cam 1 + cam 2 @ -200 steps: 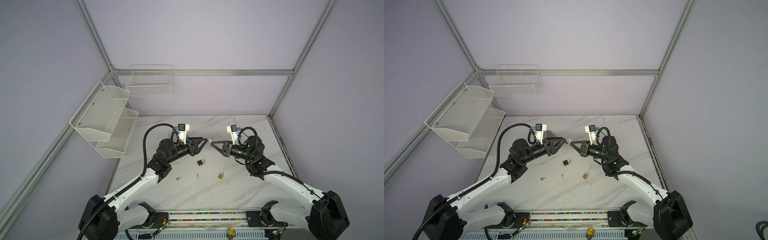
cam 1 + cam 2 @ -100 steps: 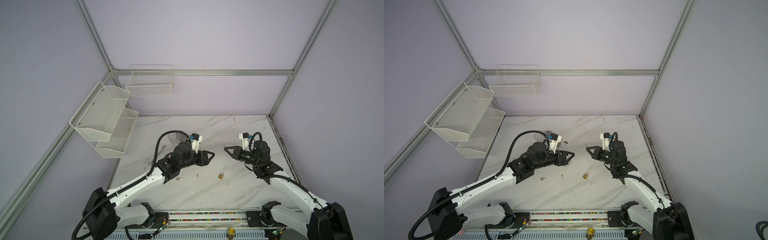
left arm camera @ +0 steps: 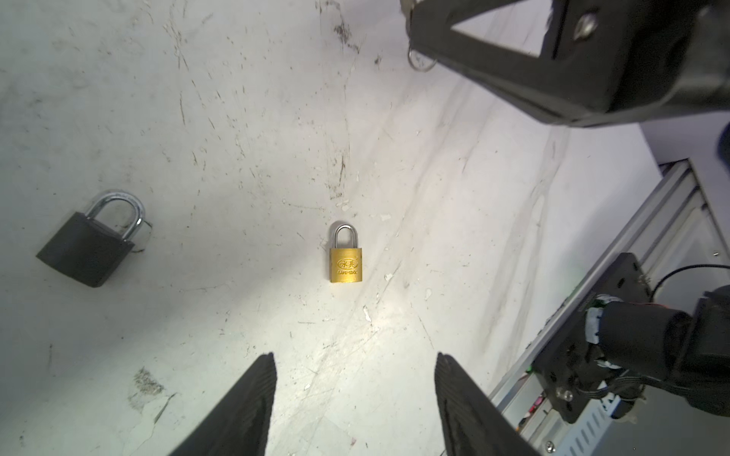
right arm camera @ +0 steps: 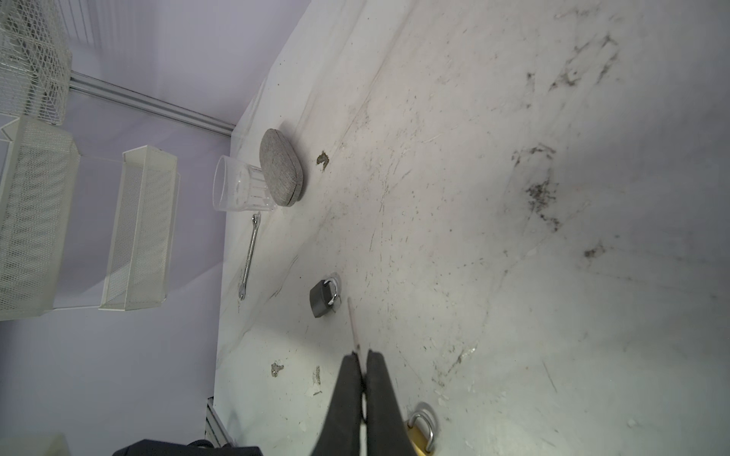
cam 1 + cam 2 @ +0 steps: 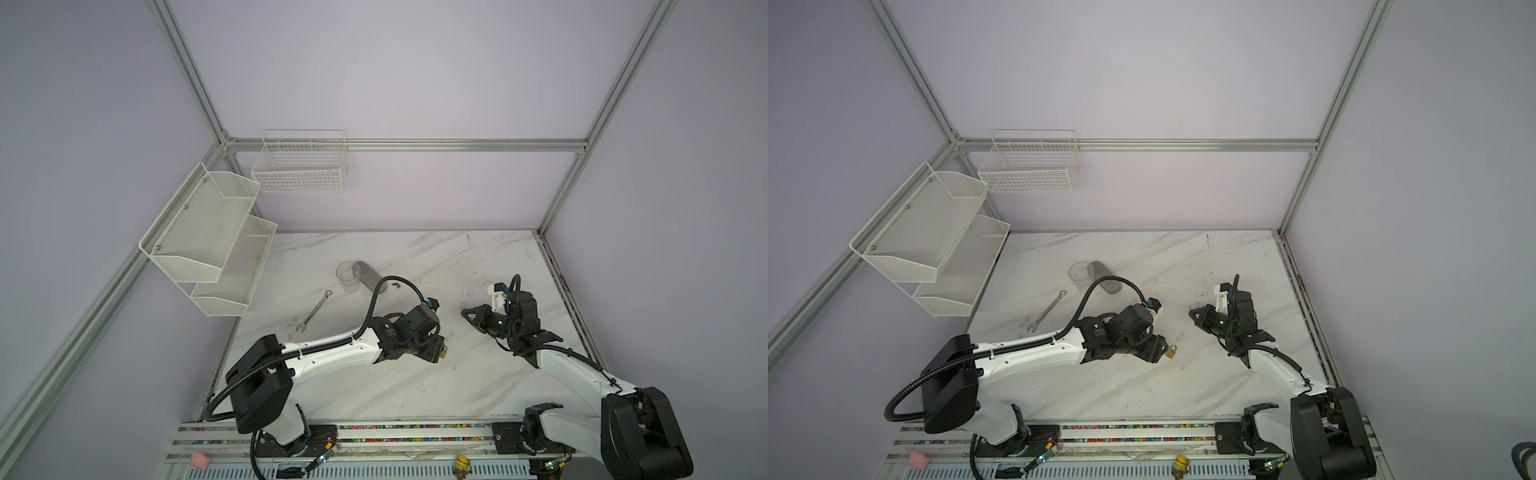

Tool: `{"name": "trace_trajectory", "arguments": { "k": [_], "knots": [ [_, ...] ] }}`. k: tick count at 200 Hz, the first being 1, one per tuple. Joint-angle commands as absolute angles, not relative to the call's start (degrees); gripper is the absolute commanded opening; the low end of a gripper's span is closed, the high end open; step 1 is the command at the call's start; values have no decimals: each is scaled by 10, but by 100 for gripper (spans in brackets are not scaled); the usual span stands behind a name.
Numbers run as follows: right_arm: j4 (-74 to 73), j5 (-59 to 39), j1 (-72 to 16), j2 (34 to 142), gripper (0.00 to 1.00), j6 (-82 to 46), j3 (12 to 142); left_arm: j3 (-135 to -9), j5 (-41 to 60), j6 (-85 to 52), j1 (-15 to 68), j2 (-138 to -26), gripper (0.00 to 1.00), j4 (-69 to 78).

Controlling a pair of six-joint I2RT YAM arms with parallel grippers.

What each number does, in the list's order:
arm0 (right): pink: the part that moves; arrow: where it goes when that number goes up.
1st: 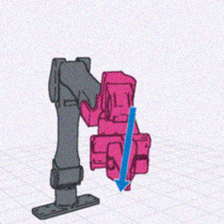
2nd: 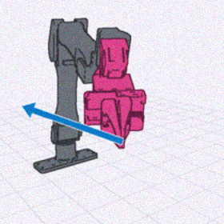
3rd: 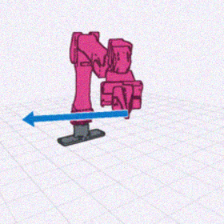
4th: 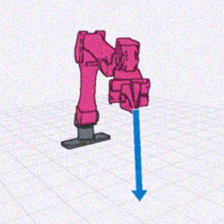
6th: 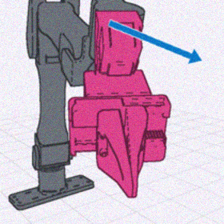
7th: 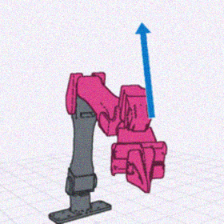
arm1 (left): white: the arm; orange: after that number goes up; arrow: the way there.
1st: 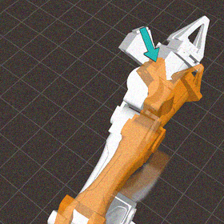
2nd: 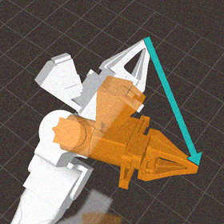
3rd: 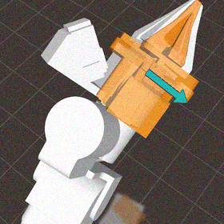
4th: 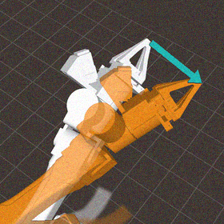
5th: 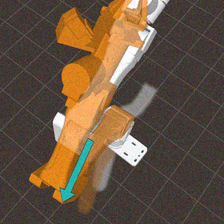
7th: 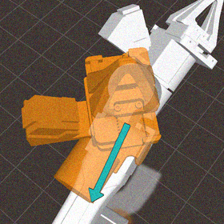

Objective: Unlock with the key
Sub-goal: 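Lower the open left gripper over the brass padlock while the right holds the key, then close the left gripper on the brass padlock body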

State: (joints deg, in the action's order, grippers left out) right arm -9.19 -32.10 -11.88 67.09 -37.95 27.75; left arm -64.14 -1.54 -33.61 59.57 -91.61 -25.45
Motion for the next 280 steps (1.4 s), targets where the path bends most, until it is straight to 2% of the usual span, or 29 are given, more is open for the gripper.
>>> {"name": "trace_trajectory", "arguments": {
  "k": [1, 133, 155, 210, 255, 280],
  "knots": [
    [-97, -310, -114, 673, 0, -362, 282, -716, -45, -311, 610, -940, 65, -281],
    [-96, -305, -97, 690, 0, -348, 289, -838, -72, -318, 626, -1129, 64, -337],
    [-98, -309, -96, 695, 0, -347, 287, -860, -57, -309, 627, -1150, 55, -345],
    [-98, -319, -94, 696, 0, -342, 287, -889, -84, -313, 633, -1190, 54, -389],
    [-97, -322, -94, 699, 0, -342, 289, -926, -151, -323, 654, -1229, 50, -452],
    [-98, -323, -92, 700, 0, -343, 290, -928, -151, -335, 657, -1243, 47, -465]
  ]
}}
